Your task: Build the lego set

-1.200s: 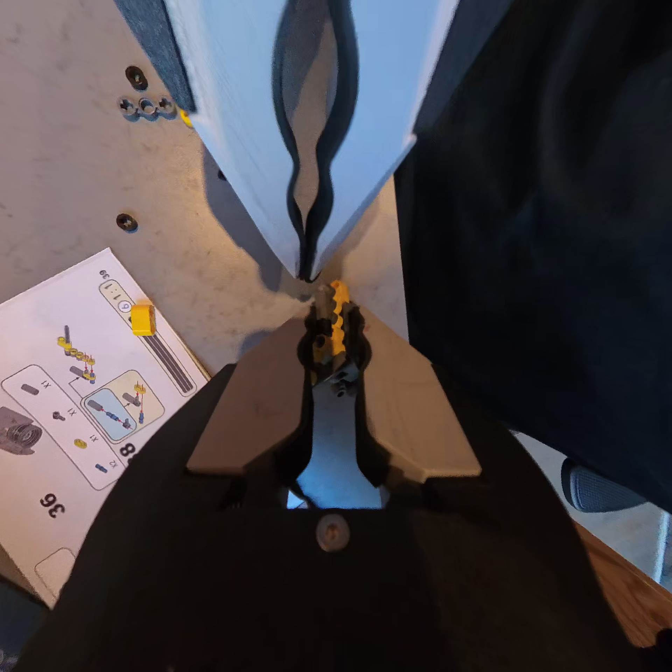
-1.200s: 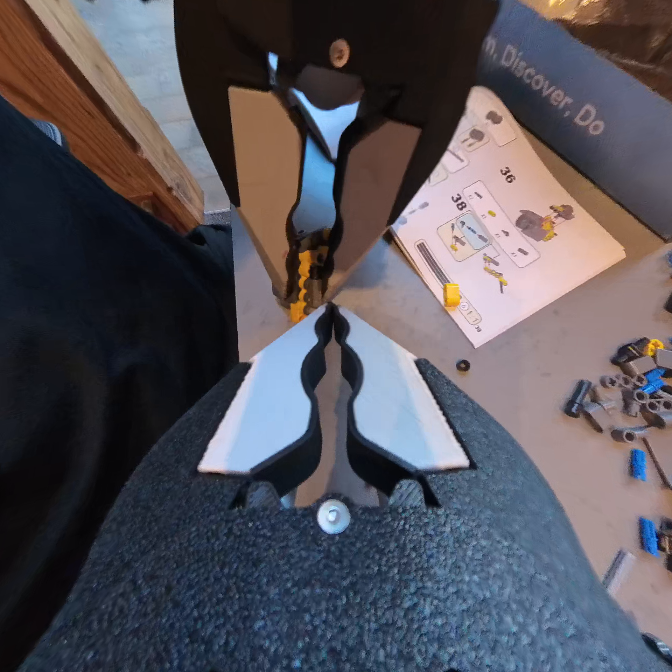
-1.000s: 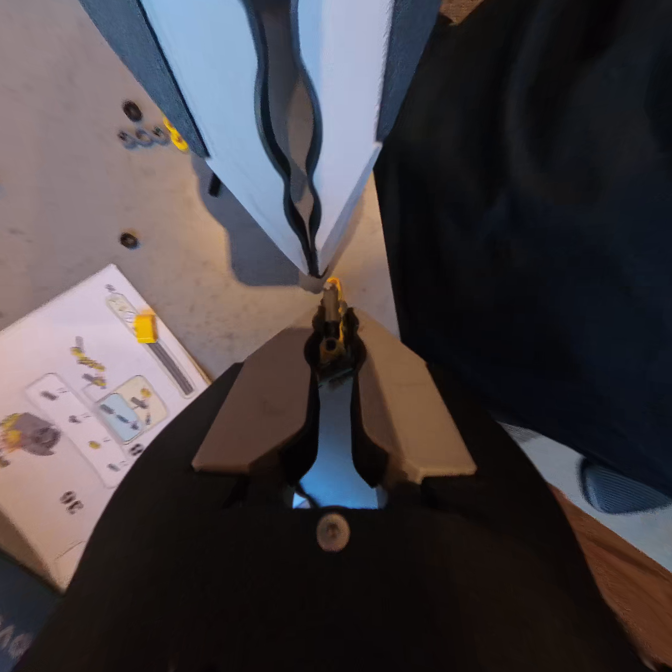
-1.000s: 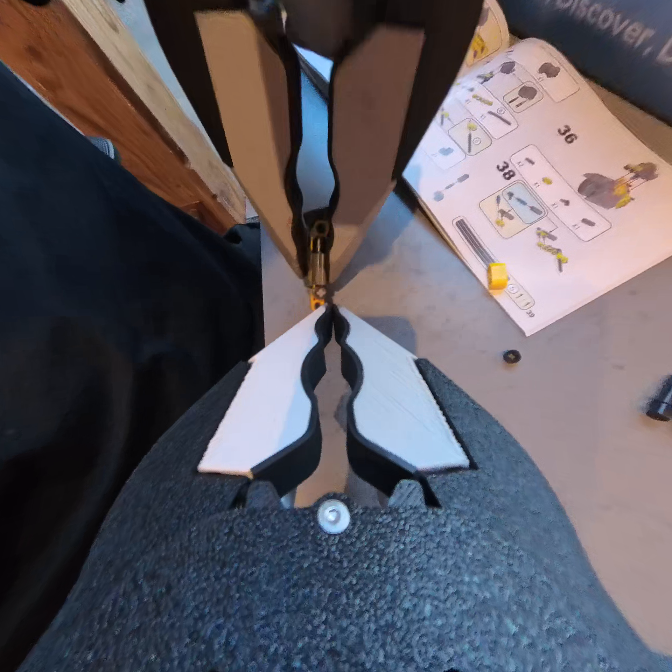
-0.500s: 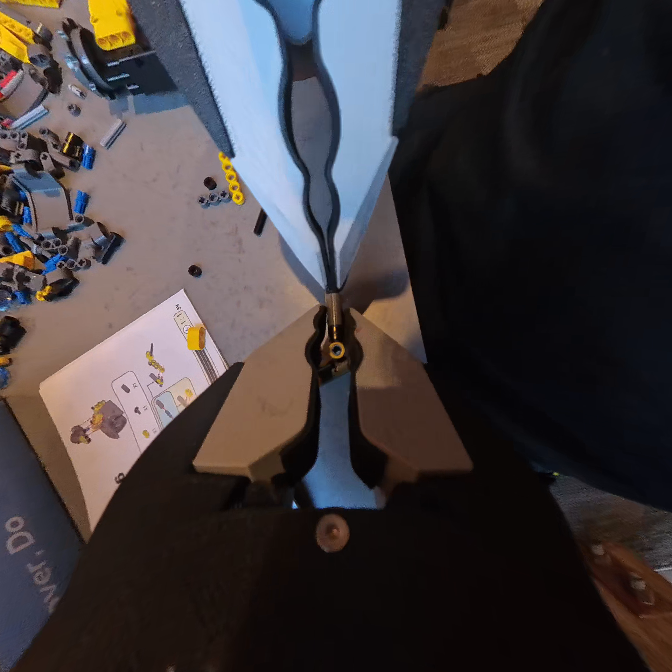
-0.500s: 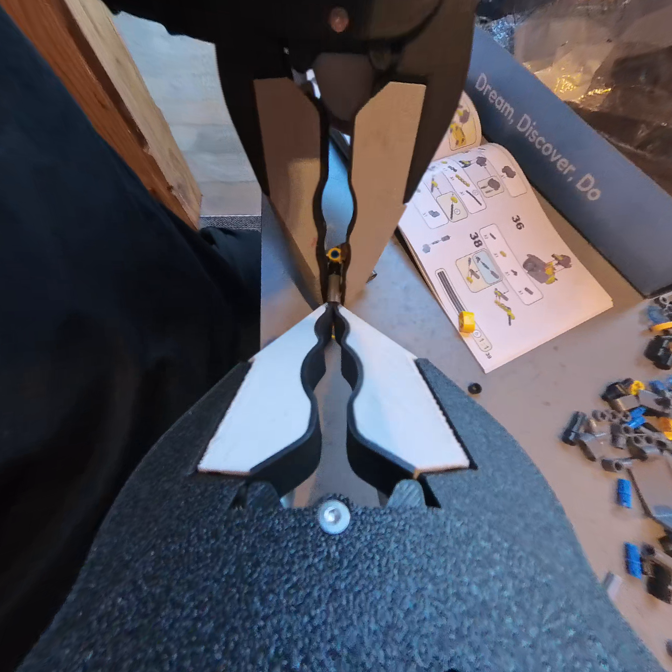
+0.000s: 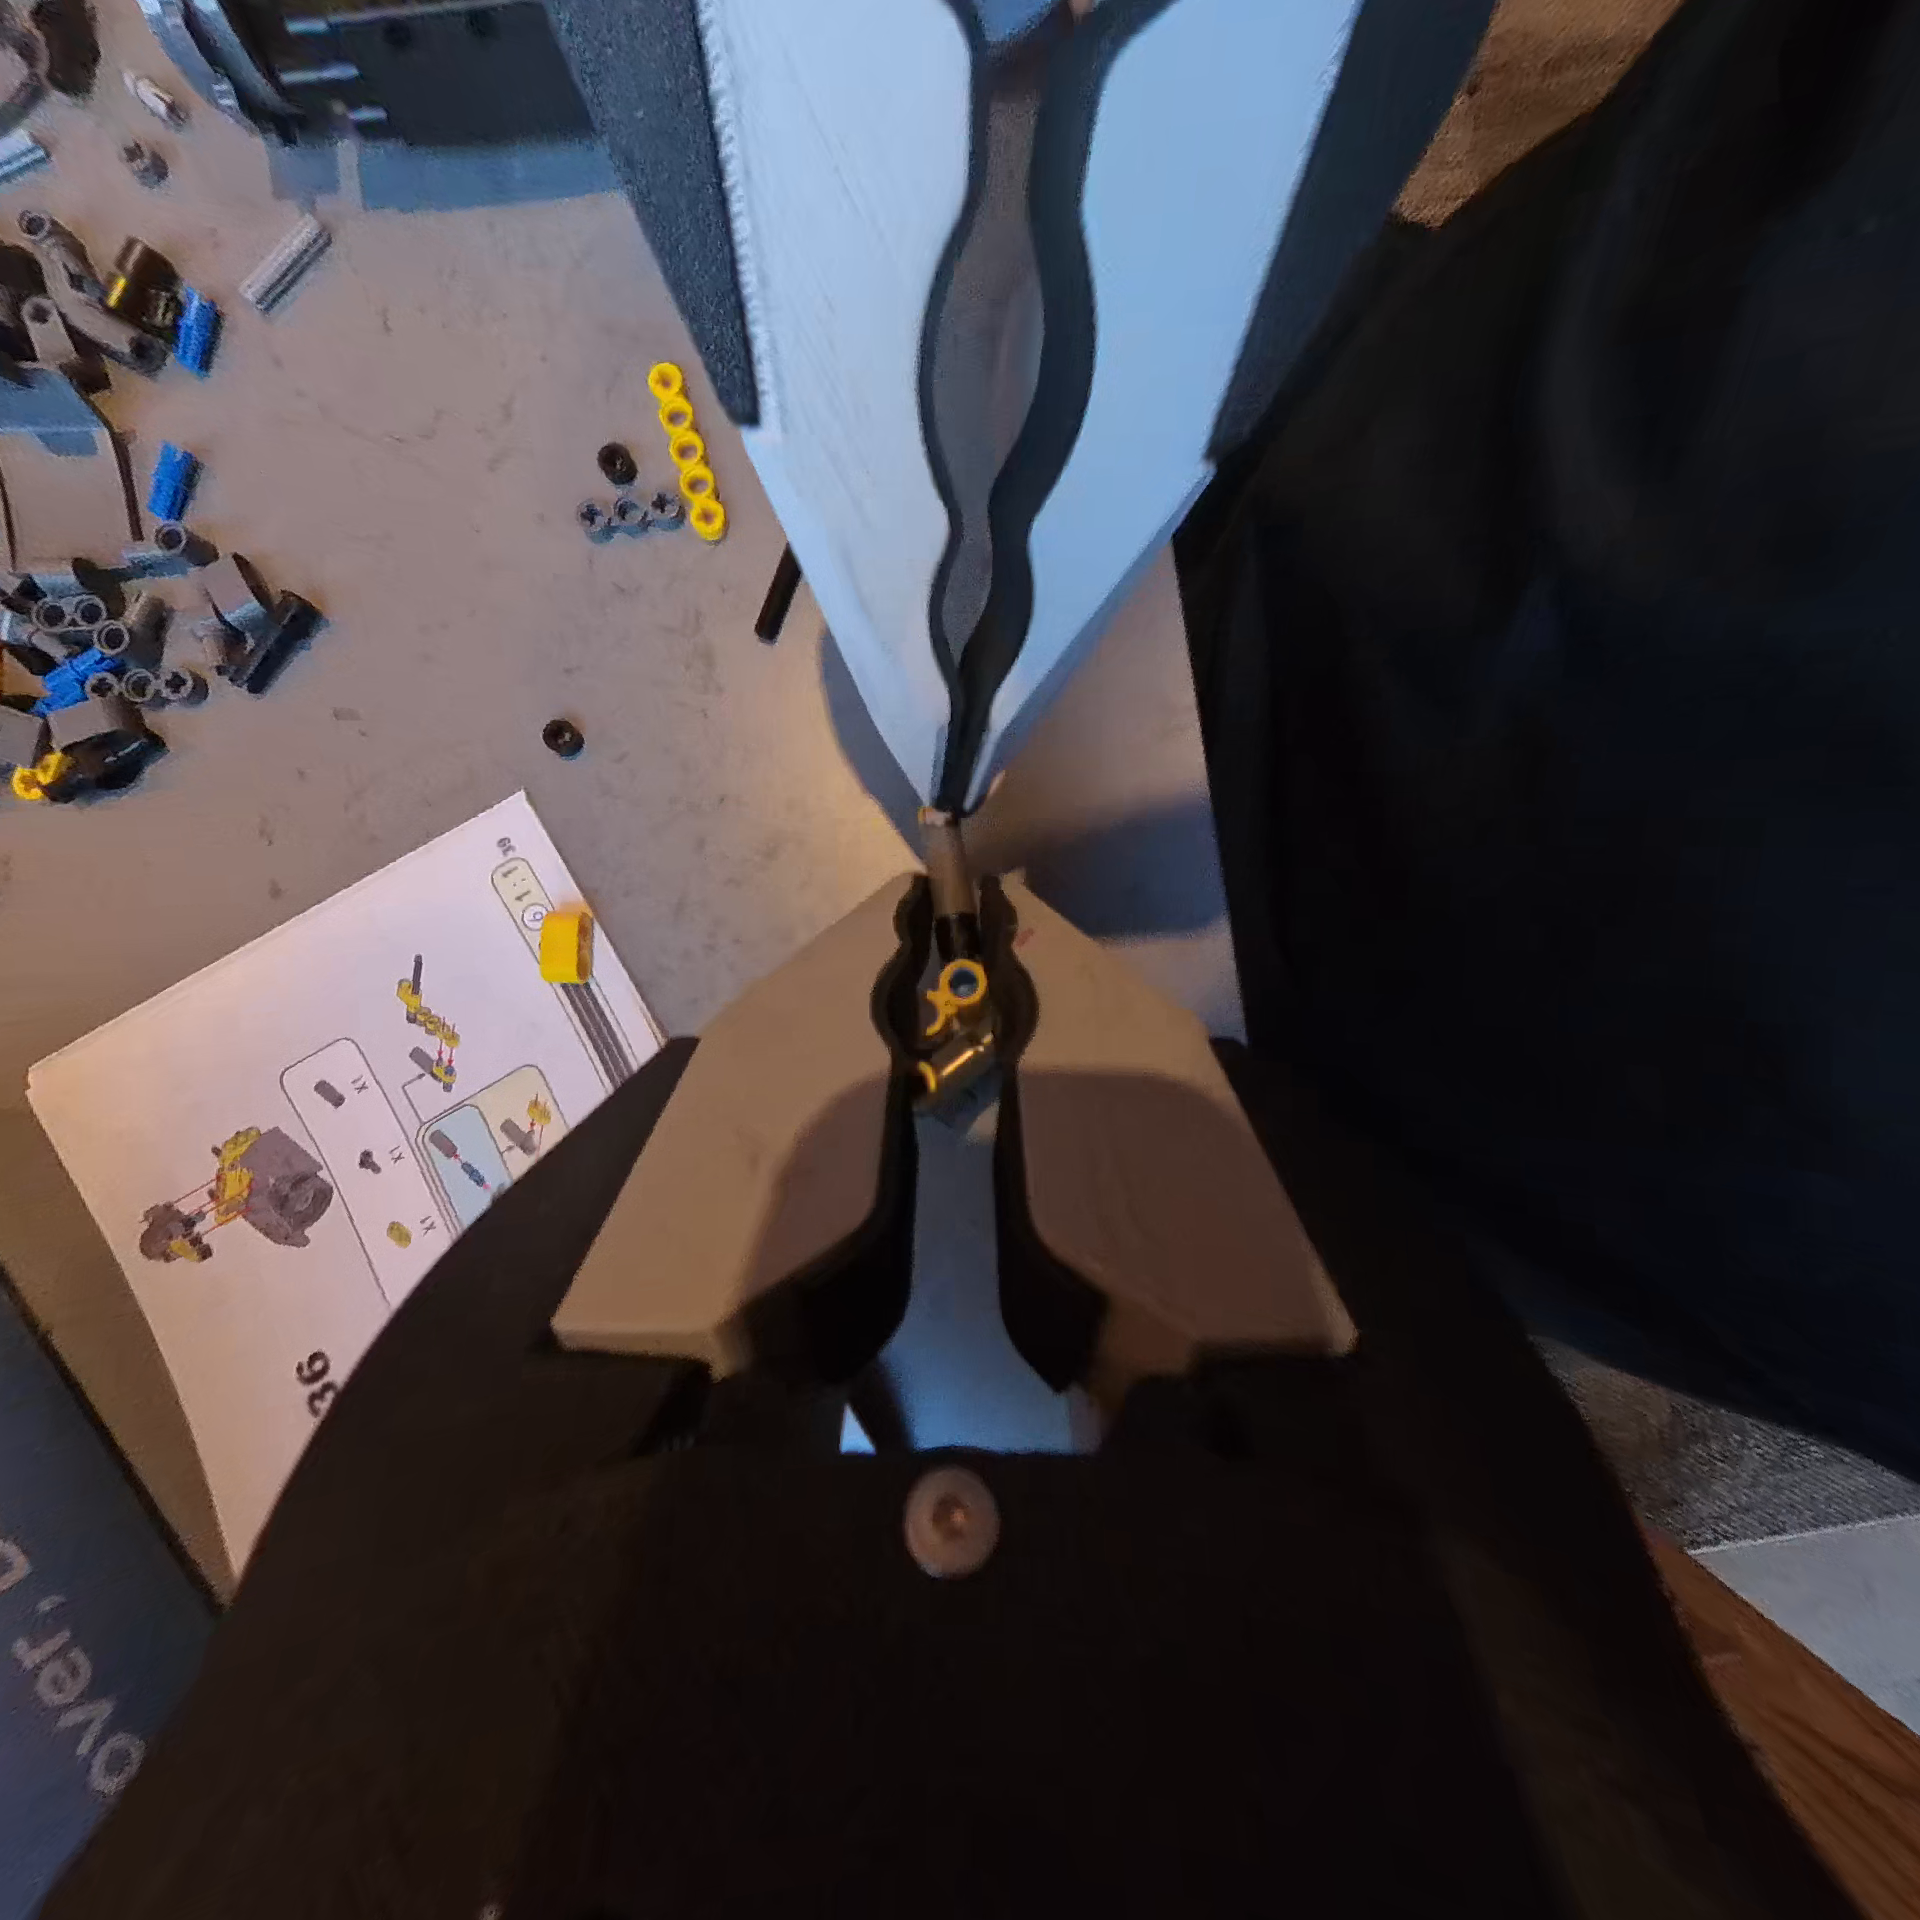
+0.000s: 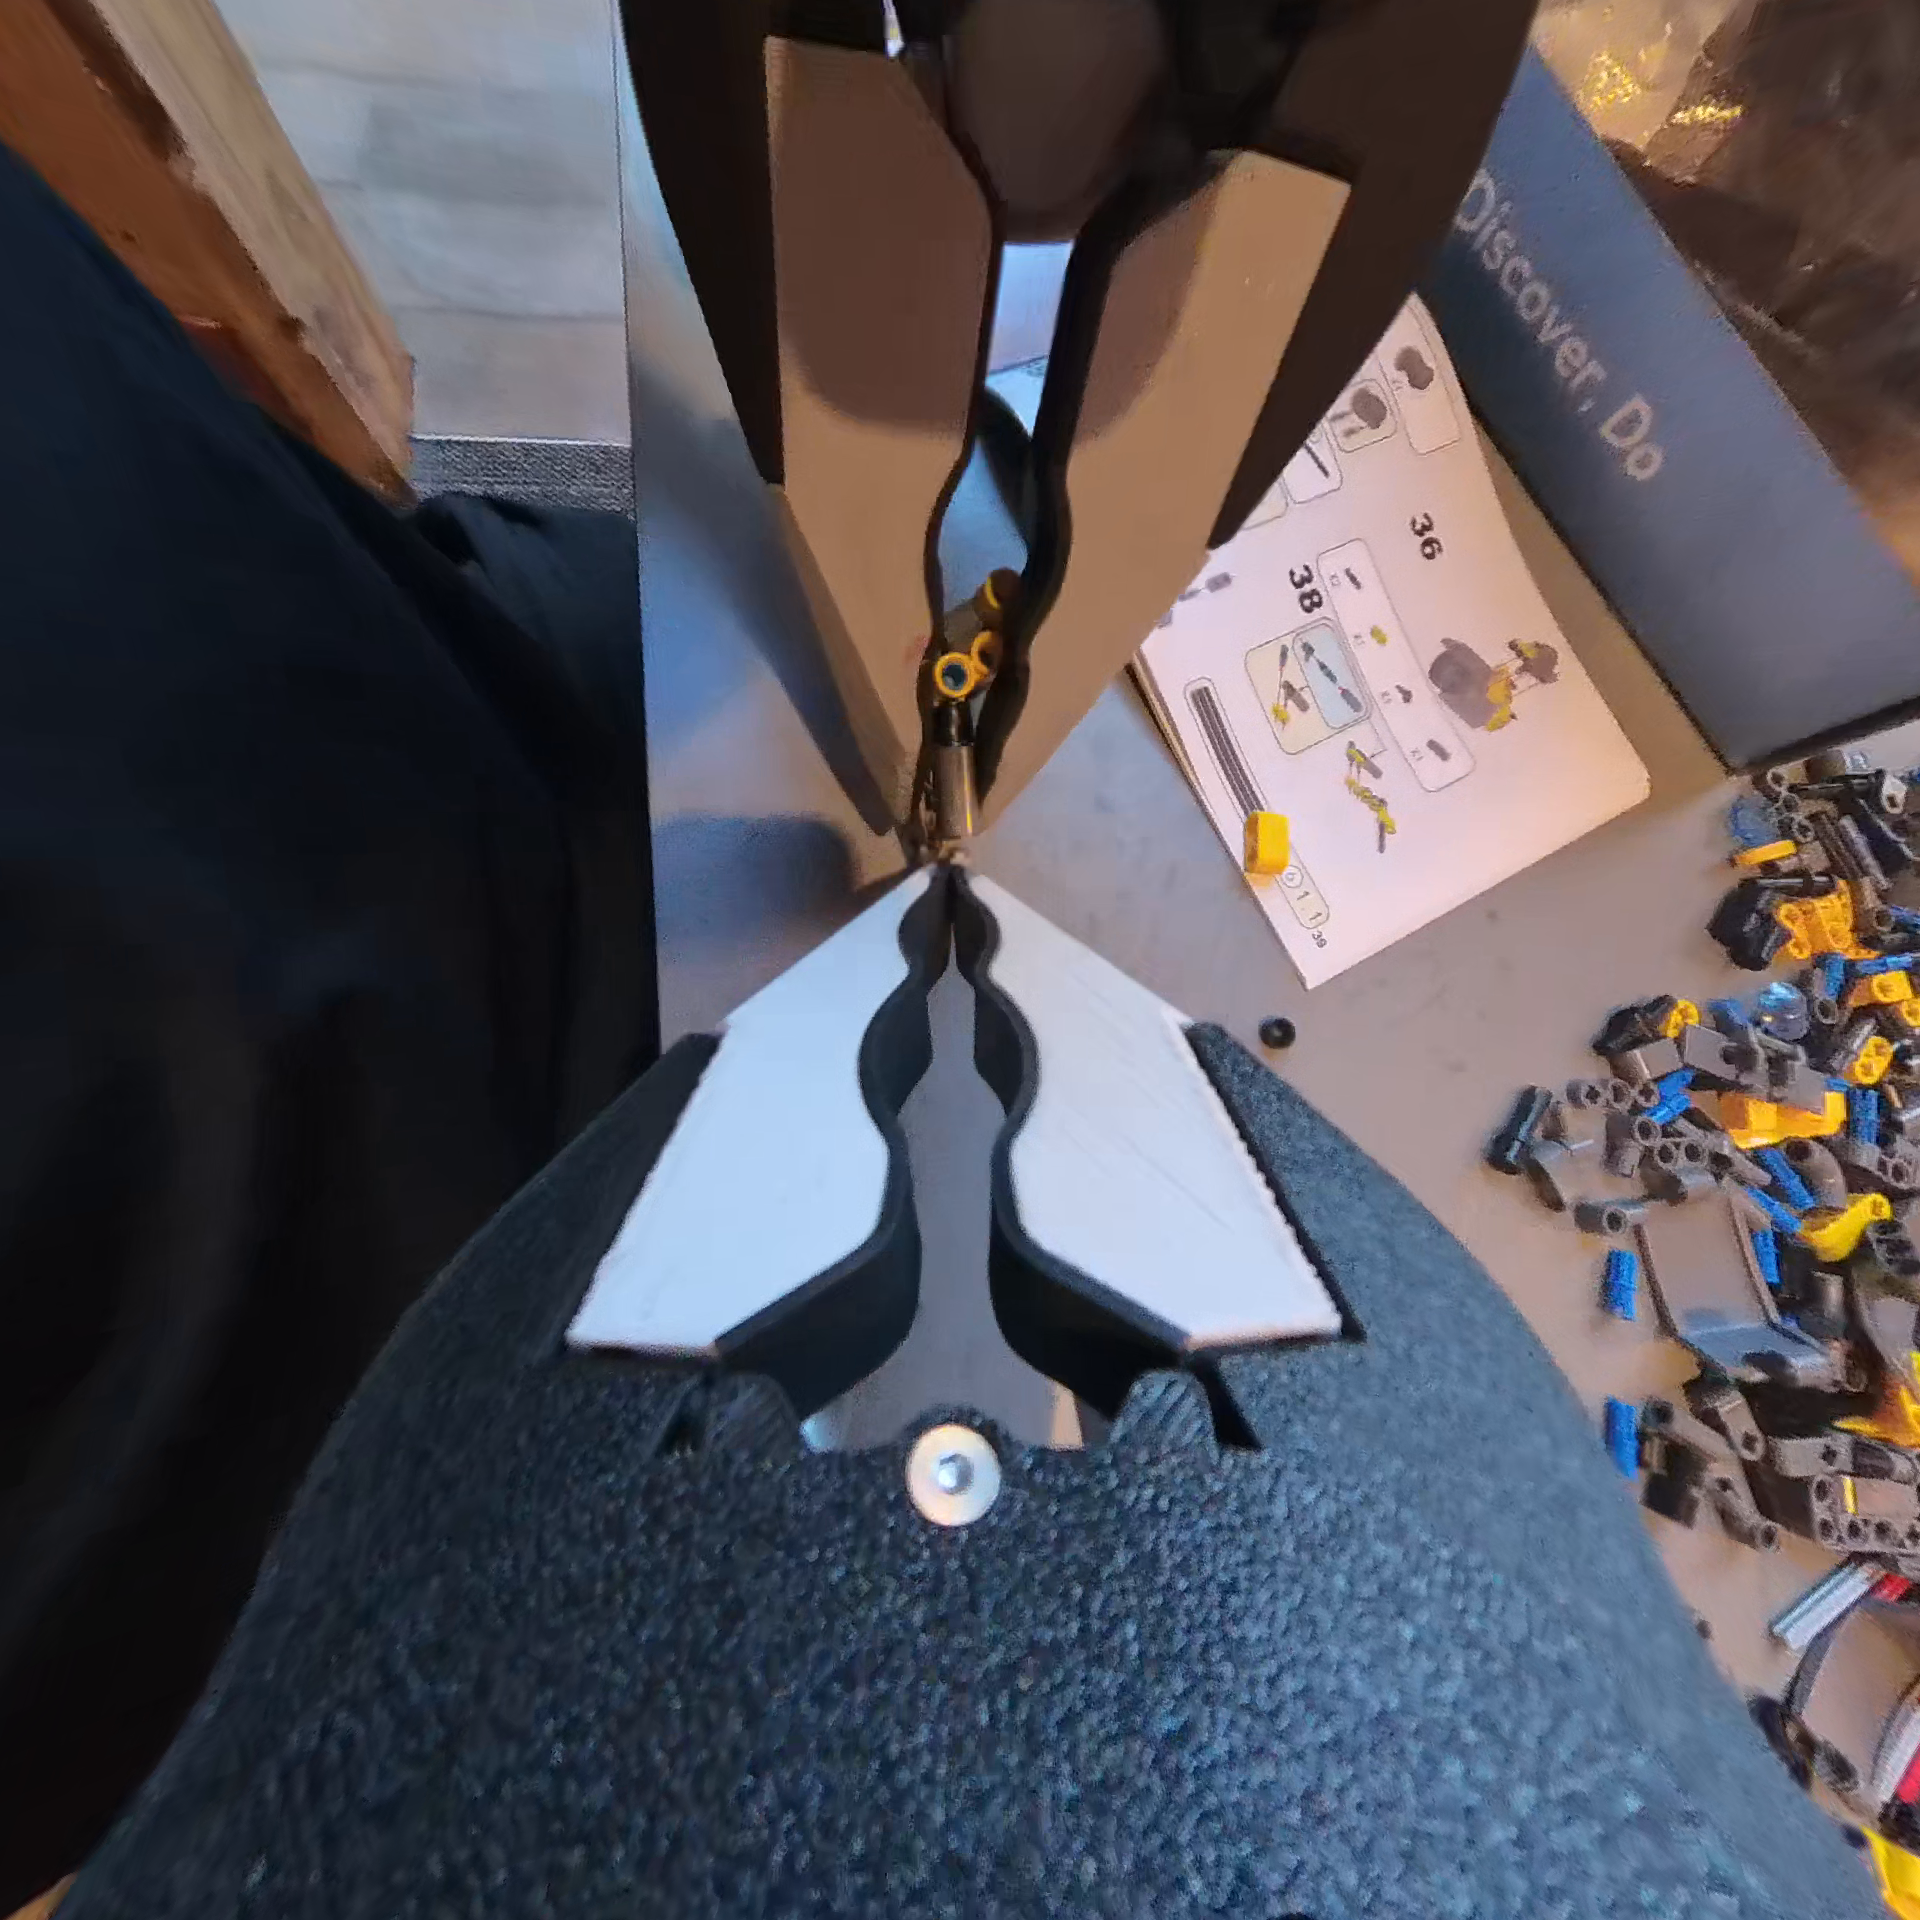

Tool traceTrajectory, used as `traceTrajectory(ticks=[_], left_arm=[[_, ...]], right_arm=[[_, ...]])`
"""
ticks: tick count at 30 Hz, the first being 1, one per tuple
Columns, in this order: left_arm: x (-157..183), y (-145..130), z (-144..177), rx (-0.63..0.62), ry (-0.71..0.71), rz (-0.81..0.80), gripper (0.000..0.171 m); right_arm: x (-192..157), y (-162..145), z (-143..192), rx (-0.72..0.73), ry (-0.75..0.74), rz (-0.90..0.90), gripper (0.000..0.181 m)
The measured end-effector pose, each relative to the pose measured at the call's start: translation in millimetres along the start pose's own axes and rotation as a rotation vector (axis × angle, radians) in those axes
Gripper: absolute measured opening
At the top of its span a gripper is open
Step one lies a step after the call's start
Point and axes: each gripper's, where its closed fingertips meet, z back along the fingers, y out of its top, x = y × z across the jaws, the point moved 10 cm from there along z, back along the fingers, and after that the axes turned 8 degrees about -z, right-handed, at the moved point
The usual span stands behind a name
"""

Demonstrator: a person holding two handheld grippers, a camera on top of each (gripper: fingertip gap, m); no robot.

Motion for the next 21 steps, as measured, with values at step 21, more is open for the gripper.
traceTrajectory(ticks=[21], left_arm=[[1.9,-5.5,14.8,0.246,0.016,-0.015,0.006]], right_arm=[[8.6,-0.9,-1.1,0.150,0.154,-0.118,0.007]])
